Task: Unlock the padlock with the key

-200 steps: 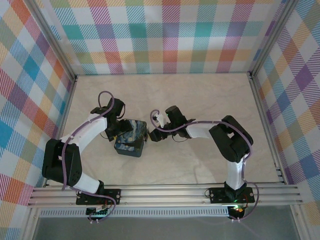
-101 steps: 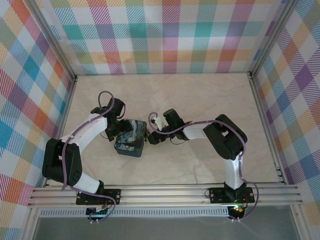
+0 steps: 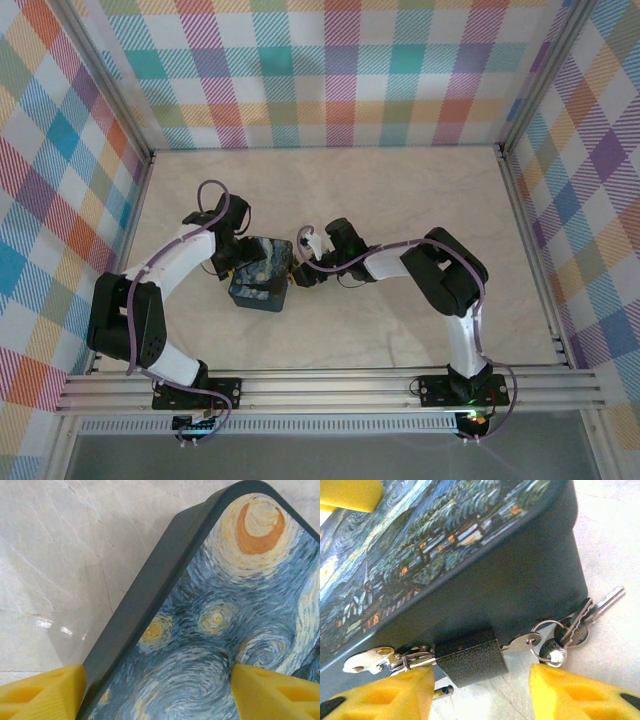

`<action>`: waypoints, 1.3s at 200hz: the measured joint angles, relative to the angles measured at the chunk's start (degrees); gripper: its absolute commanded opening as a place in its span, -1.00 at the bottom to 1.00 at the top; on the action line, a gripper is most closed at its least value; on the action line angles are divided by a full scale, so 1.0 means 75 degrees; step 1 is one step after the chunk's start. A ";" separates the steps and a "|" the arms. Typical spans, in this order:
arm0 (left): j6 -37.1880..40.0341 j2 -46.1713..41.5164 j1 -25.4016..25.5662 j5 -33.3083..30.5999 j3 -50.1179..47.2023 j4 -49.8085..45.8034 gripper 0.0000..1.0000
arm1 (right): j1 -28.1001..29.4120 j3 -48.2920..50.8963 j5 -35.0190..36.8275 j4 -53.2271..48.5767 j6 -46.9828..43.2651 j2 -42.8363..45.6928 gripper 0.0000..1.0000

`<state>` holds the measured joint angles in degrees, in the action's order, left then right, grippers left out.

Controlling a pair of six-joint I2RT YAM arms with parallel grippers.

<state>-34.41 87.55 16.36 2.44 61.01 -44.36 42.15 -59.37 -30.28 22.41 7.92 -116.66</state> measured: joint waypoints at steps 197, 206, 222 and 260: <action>-0.0122 0.0096 -0.0382 0.0895 -0.0195 0.0714 0.51 | 0.0195 0.0935 0.0551 0.0816 -0.0134 0.0994 -0.75; -0.0149 0.0082 -0.0388 0.0915 -0.0219 0.0758 0.50 | 0.0216 0.0886 0.0647 0.0597 -0.0152 0.1105 -0.75; -0.0181 0.0055 -0.0396 0.0930 -0.0245 0.0775 0.51 | 0.0230 0.0822 0.0790 0.0291 -0.0187 0.1236 -0.65; -0.0239 -0.0061 -0.0396 0.0839 -0.0271 0.0729 0.55 | 0.0227 0.0650 0.0909 -0.0312 -0.0353 0.1355 -0.24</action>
<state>-36.21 87.09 13.39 8.73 58.98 -38.89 43.86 -54.50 -23.46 20.08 5.28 -106.50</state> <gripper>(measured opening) 0.767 0.310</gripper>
